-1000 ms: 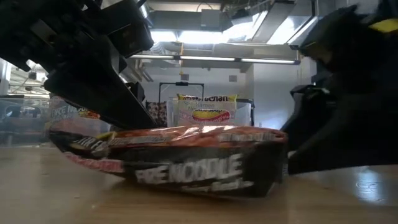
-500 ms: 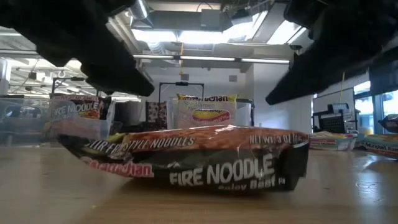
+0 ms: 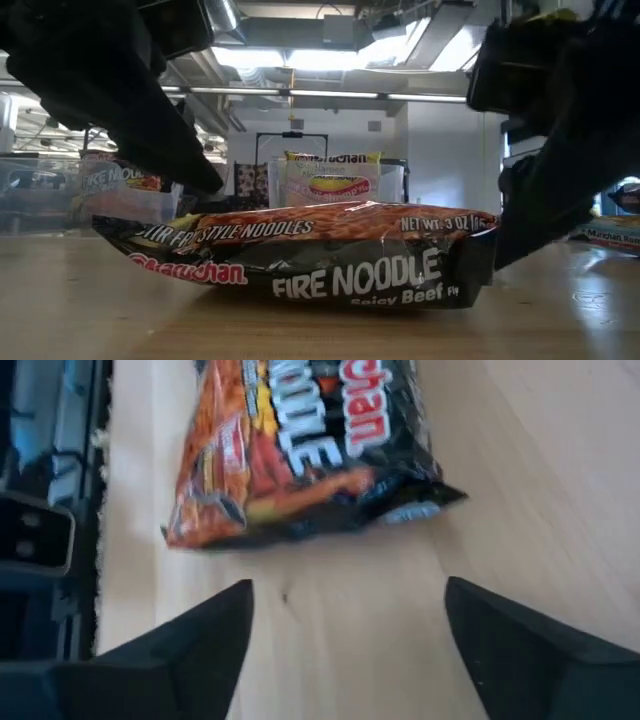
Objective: Sort Maruchan noodles
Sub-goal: Put the black noodle pack into the left transparent bin
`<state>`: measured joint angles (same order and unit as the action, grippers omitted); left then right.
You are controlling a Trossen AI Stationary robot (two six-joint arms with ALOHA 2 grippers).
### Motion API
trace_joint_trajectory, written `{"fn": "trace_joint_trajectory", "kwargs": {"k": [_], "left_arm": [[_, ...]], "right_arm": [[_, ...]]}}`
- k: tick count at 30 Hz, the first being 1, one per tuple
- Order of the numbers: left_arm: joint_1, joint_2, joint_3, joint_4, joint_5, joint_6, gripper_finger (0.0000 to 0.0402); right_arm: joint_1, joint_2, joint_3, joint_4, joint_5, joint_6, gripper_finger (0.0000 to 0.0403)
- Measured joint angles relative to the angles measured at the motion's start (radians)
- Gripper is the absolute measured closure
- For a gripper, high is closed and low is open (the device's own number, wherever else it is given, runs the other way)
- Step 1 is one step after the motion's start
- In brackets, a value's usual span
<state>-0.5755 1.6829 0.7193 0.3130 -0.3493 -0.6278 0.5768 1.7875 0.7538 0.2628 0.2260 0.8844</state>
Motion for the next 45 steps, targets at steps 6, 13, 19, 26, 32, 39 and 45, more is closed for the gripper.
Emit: {"fn": "trace_joint_trajectory", "kwargs": {"k": [6, 13, 19, 26, 32, 39, 45], "left_arm": [[0.009, 0.03, 0.0, 0.005, -0.004, -0.017, 0.0188], [0.039, 0.116, 0.0, 0.07, 0.0, -0.021, 0.0188], [0.062, 0.138, 0.0, 0.093, 0.003, -0.02, 0.0188], [0.067, 0.138, 0.0, 0.1, -0.004, -0.016, 0.0188], [0.067, 0.138, 0.0, 0.111, -0.004, 0.008, 0.0188], [0.066, 0.138, 0.0, 0.146, -0.004, 0.039, 0.0188], [0.066, 0.138, 0.0, 0.214, -0.02, 0.084, 0.0188]], "right_arm": [[-0.001, 0.027, 0.001, 0.078, -0.015, 0.09, 0.0057], [-0.001, 0.027, 0.001, 0.085, 0.029, 0.248, 0.0056], [-0.016, 0.061, 0.001, 0.132, 0.051, 0.344, 0.0056], [-0.043, 0.135, 0.004, 0.316, 0.006, 0.333, 0.0056], [-0.061, 0.141, 0.002, 0.36, 0.036, 0.302, 0.0056], [-0.068, 0.145, -0.002, 0.446, 0.047, 0.19, 0.0056], [-0.067, 0.145, -0.002, 0.468, 0.096, 0.164, 0.0069]]}}
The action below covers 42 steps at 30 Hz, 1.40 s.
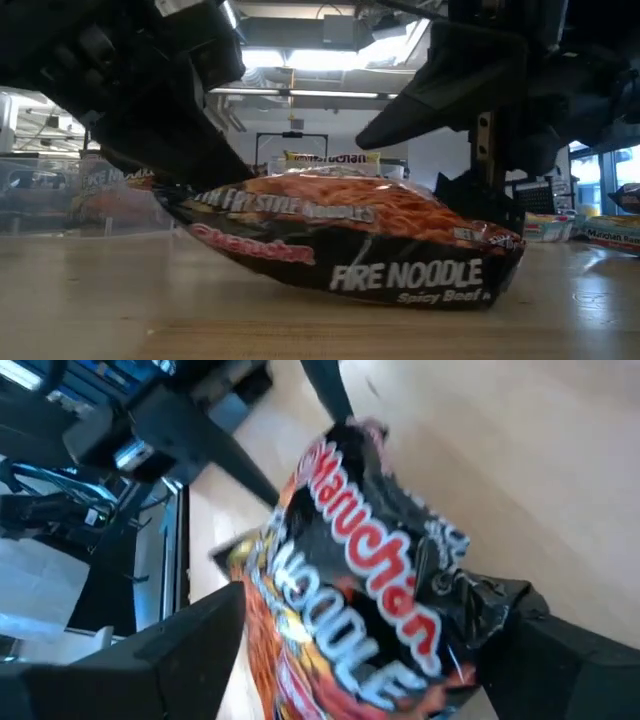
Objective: Sort Maruchan noodles
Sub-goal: Put the black noodle pack into the left transparent bin
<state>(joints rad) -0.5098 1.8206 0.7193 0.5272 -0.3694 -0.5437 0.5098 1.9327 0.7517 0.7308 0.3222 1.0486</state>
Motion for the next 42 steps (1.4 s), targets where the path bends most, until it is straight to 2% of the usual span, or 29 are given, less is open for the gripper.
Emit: {"fn": "trace_joint_trajectory", "kwargs": {"k": [3, 14, 19, 27, 32, 39, 42], "left_arm": [[-0.001, 0.0, 0.0, 0.006, 0.001, 0.007, 0.0188], [-0.001, -0.001, 0.0, 0.006, -0.013, 0.024, 0.0188], [-0.002, -0.041, 0.0, -0.025, -0.01, 0.027, 0.0188], [-0.023, -0.198, 0.001, -0.169, 0.017, 0.022, 0.0188], [-0.028, -0.29, 0.001, -0.205, 0.037, 0.03, 0.0188], [0.016, -0.318, 0.001, -0.197, 0.031, 0.042, 0.0168], [0.057, -0.301, 0.001, -0.19, 0.087, 0.046, 0.0144]], "right_arm": [[0.0, -0.001, 0.0, 0.026, 0.001, -0.035, 0.01], [0.001, -0.004, 0.001, 0.037, -0.011, -0.163, 0.025], [0.001, -0.008, 0.006, 0.046, -0.019, -0.233, 0.0296], [0.001, -0.03, 0.005, 0.028, -0.034, -0.37, 0.0303], [0.001, -0.046, 0.004, 0.028, 0.0, -0.532, 0.0307], [0.0, -0.047, 0.031, 0.02, 0.066, -0.79, 0.0303], [0.0, -0.047, 0.074, 0.007, 0.082, -0.893, 0.0303]]}}
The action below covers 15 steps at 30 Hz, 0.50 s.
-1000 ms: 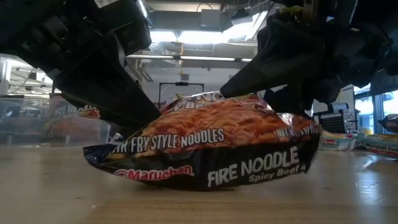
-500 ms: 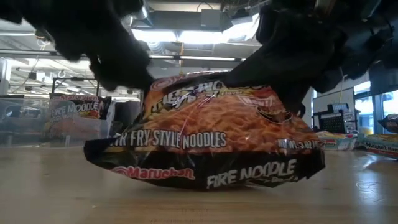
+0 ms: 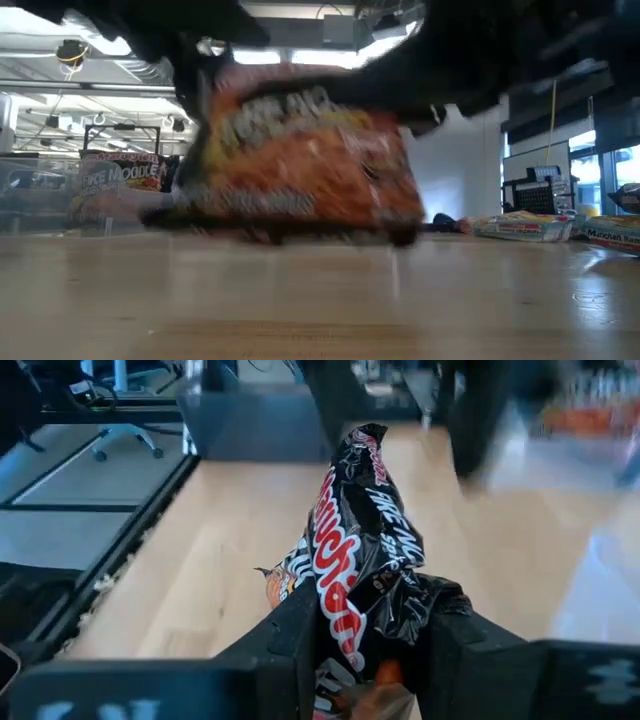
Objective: Sort Maruchan noodles
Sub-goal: Put the black noodle pack into the left transparent bin
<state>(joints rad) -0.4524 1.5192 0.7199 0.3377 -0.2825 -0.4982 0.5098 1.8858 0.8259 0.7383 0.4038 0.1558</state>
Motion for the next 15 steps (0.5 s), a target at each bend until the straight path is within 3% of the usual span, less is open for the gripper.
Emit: {"fn": "trace_joint_trajectory", "kwargs": {"k": [4, 11, 15], "left_arm": [[0.031, 0.02, -0.001, 0.017, 0.109, -0.011, 0.0126], [0.026, 0.031, -0.001, 0.012, 0.151, -0.011, 0.0126], [0.026, 0.031, -0.001, 0.011, 0.146, 0.011, 0.0128]], "right_arm": [[0.0, 0.0, 0.066, -0.118, 0.067, -0.063, 0.0302], [-0.002, 0.0, 0.168, -0.295, 0.131, -0.113, 0.0302], [-0.002, 0.0, 0.182, -0.29, 0.119, -0.138, 0.0302]]}}
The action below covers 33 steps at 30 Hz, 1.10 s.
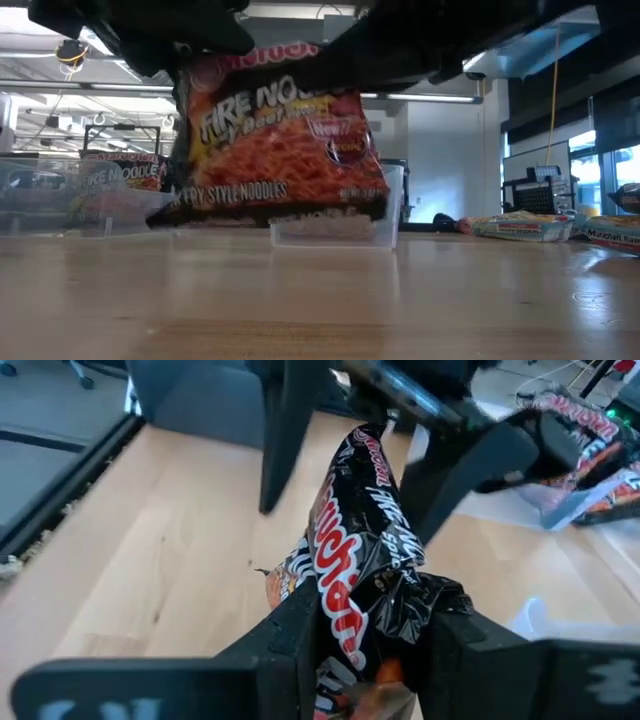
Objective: Sort Maruchan noodles
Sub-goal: Put the black noodle pack into the left transparent bin
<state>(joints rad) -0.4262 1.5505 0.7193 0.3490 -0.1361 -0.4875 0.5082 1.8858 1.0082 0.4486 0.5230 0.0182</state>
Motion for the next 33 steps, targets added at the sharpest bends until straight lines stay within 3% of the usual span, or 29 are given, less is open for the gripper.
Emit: {"fn": "trace_joint_trajectory", "kwargs": {"k": [5, 16, 25, 33], "left_arm": [[0.013, 0.0, 0.0, -0.007, -0.007, 0.0, 0.0157], [0.019, 0.0, 0.0, -0.028, 0.004, 0.022, 0.0271], [0.018, -0.028, 0.0, -0.064, 0.022, 0.031, 0.0283], [0.017, -0.204, 0.0, -0.306, -0.004, 0.03, 0.0284]], "right_arm": [[0.0, 0.0, 0.008, -0.005, 0.0, -0.001, 0.0301], [-0.001, 0.0, 0.008, 0.002, 0.009, 0.003, 0.0298], [0.002, 0.0, 0.008, 0.006, 0.005, 0.006, 0.0191], [0.038, -0.051, 0.008, -0.058, 0.001, 0.003, 0.0141]]}}
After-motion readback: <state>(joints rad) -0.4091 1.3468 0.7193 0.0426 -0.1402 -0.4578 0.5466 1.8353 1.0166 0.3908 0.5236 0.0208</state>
